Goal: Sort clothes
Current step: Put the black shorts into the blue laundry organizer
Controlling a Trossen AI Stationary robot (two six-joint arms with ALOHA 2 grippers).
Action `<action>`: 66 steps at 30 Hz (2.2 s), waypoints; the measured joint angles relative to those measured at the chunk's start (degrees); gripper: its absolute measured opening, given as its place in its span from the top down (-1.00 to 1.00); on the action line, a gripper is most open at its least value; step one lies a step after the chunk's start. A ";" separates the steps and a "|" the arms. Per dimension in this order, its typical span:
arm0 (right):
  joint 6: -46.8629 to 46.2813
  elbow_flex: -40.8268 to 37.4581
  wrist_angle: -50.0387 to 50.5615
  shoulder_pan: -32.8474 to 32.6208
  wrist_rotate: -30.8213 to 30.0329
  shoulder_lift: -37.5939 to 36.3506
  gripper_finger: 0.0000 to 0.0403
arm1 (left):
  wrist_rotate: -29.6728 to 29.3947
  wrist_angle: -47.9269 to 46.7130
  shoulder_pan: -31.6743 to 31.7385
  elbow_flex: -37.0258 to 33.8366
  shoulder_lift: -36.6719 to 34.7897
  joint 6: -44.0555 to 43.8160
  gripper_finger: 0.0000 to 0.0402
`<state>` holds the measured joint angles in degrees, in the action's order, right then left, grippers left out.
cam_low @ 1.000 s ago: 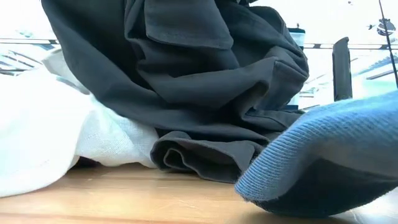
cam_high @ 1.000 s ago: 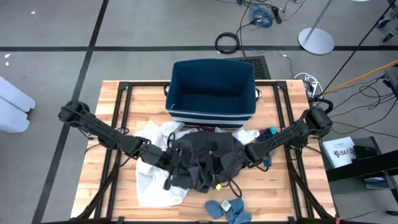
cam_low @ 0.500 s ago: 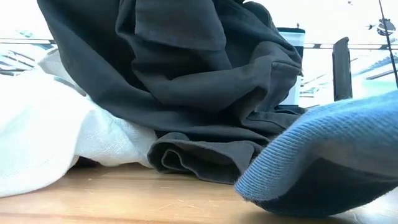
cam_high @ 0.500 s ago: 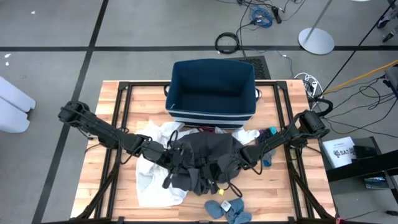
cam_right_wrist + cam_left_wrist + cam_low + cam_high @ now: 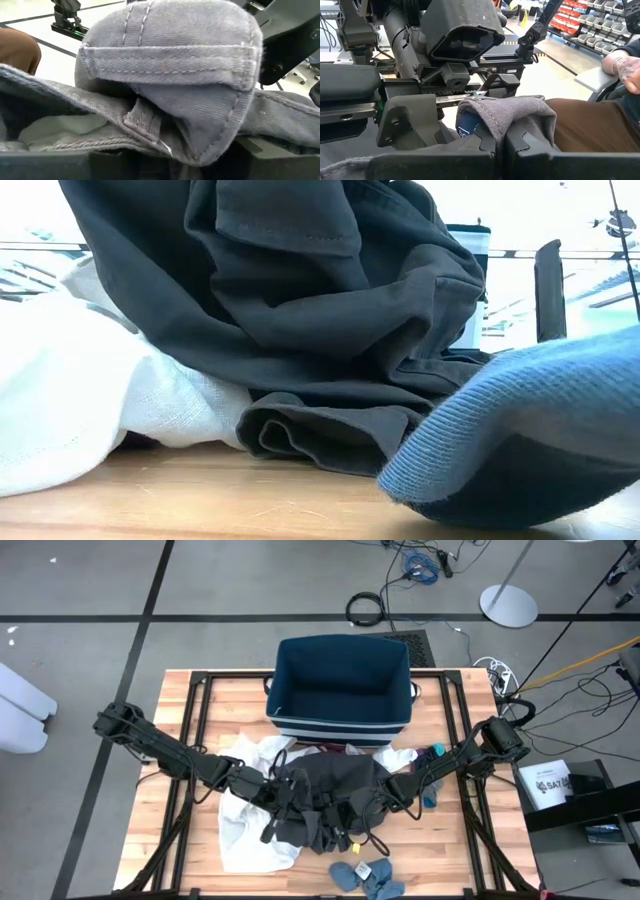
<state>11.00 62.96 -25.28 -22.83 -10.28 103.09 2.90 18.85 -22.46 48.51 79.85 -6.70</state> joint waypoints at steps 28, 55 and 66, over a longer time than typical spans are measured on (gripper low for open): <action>-0.45 0.07 0.10 -0.02 -0.09 -0.09 0.09 | 0.02 -0.07 0.00 0.00 0.00 0.17 1.00; 8.62 0.13 -3.28 -0.02 -1.80 -0.20 0.09 | 11.85 2.73 6.27 3.36 0.02 4.04 1.00; 8.62 0.13 -3.21 -0.02 -1.84 -0.17 0.09 | 11.86 1.41 6.21 3.41 0.02 3.92 1.00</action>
<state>19.62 63.09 -28.49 -22.85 -12.12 102.91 14.75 20.26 -16.25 51.92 79.88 -2.78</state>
